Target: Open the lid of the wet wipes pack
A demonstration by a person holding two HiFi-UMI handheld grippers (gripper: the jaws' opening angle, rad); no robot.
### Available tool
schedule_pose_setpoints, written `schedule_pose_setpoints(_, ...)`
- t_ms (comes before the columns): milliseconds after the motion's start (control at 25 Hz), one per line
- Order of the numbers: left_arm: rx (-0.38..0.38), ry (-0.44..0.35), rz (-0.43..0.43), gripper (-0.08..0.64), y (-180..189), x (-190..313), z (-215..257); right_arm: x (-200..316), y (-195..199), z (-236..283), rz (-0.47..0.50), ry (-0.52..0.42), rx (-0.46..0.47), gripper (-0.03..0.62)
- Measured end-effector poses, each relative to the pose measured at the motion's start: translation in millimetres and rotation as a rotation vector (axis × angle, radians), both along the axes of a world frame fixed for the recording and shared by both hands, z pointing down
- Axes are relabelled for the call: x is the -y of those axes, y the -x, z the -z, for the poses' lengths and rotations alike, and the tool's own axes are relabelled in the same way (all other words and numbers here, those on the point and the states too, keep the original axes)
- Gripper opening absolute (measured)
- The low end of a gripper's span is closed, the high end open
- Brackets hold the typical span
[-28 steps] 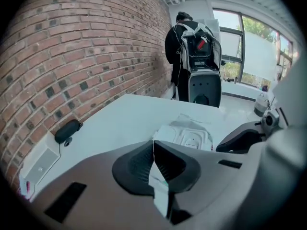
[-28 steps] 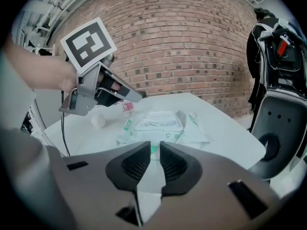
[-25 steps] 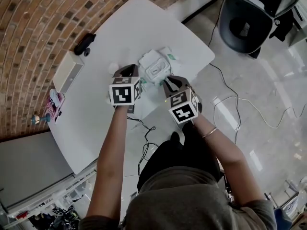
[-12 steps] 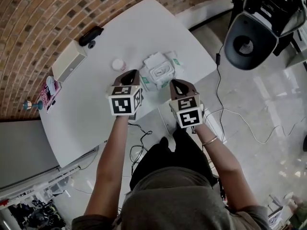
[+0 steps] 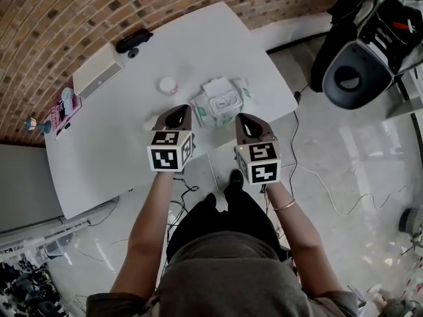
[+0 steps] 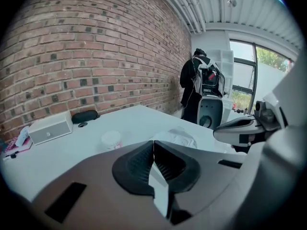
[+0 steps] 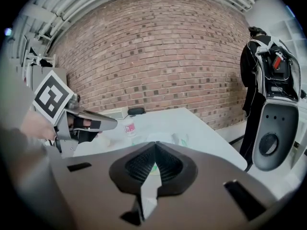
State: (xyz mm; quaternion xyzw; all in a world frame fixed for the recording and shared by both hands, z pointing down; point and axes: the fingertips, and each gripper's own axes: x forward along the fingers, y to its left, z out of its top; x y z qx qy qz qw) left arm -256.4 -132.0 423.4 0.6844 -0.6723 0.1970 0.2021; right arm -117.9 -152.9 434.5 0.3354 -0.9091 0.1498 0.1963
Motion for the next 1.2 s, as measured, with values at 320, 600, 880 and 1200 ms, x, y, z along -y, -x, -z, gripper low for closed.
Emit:
schedule_pose_setpoints(320, -0.025, -0.066, 0.061, 0.023, 1.0, -12.5, 12.7, 3.1, -4.2, 16.2, 0.018, -0.04, -0.008, 0.006)
schedule_pose_setpoints(600, -0.052, -0.112, 0.085, 0.023, 6.0, -26.1, 18.0, 0.9, -6.8, 25.1, 0.037, -0.053, -0.002, 0.005)
schedule_pose_setpoints(880, -0.084, -0.15, 0.137, 0.023, 14.9, -34.8, 25.4, 7.2, -14.2, 32.0, 0.042, -0.065, -0.003, 0.005)
schedule_pose_setpoints(1200, -0.108, -0.151, 0.163, 0.023, 17.1, -40.4, 22.7, 9.1, -11.8, 35.6, 0.065, -0.076, -0.007, 0.003)
